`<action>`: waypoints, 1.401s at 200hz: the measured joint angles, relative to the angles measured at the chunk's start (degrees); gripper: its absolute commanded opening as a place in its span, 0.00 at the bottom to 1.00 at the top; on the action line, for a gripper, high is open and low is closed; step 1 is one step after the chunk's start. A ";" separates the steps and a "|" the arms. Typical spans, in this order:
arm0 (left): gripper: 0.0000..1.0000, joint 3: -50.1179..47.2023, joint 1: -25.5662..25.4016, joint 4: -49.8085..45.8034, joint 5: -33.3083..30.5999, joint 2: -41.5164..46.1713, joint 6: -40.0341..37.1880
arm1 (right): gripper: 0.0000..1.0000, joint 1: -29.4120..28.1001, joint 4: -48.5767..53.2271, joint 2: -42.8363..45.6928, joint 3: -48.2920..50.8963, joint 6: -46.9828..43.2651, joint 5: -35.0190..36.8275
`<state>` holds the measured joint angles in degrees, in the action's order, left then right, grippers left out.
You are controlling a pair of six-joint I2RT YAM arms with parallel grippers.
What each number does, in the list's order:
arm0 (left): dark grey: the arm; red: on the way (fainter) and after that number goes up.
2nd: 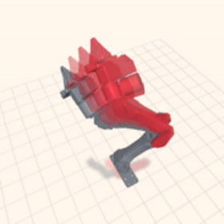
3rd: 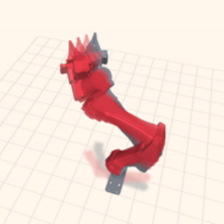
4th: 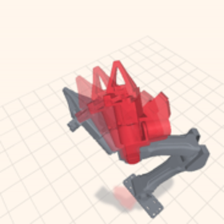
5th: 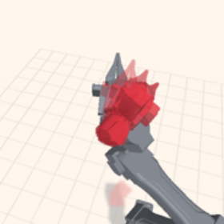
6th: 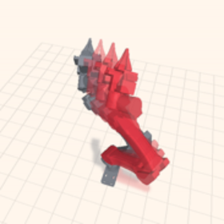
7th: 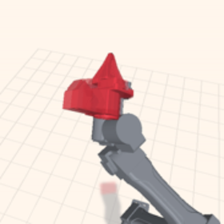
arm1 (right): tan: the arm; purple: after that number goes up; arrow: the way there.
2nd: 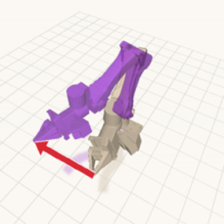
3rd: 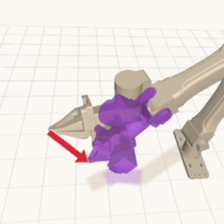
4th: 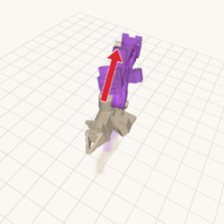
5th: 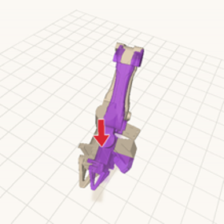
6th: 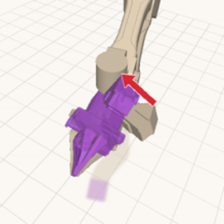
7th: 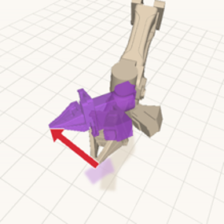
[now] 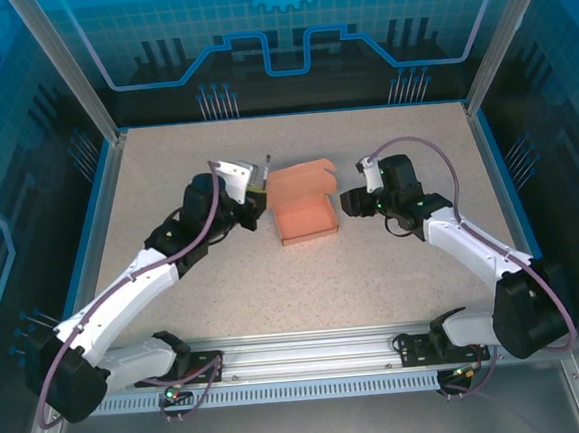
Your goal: Fold the paper box
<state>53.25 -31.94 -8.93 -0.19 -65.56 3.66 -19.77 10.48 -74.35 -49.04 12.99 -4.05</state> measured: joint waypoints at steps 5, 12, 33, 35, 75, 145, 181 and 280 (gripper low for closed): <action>0.14 0.00 -1.18 0.31 0.04 -0.37 -0.94 | 0.61 0.15 0.02 0.09 0.17 0.02 -0.04; 0.14 0.00 -2.58 0.61 0.04 -1.07 -2.21 | 0.61 0.37 0.04 0.17 0.48 0.09 -0.09; 0.14 0.15 -6.19 1.20 0.59 -5.07 -5.40 | 0.61 1.09 0.24 0.92 1.31 0.59 -0.28; 0.14 0.17 -6.38 1.20 0.66 -5.51 -5.57 | 0.61 1.11 0.24 1.01 1.36 0.68 -0.28; 0.14 3.61 -8.79 0.33 1.03 -16.46 -10.38 | 0.61 1.53 1.11 3.32 1.49 1.14 0.50; 0.14 13.53 -8.85 -2.91 -3.56 -31.58 -17.33 | 0.61 2.75 2.40 4.81 3.28 1.16 1.66; 0.14 17.00 -8.85 -6.16 -7.82 -37.35 -20.22 | 0.61 2.75 2.38 4.81 3.28 1.16 1.73; 0.15 21.11 -8.85 -9.75 -14.64 -45.03 -23.78 | 0.61 2.93 2.36 3.67 3.28 1.16 0.90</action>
<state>74.37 -40.80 -18.68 -14.83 -110.59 -20.12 -16.84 12.84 -70.67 -45.76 14.15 -3.16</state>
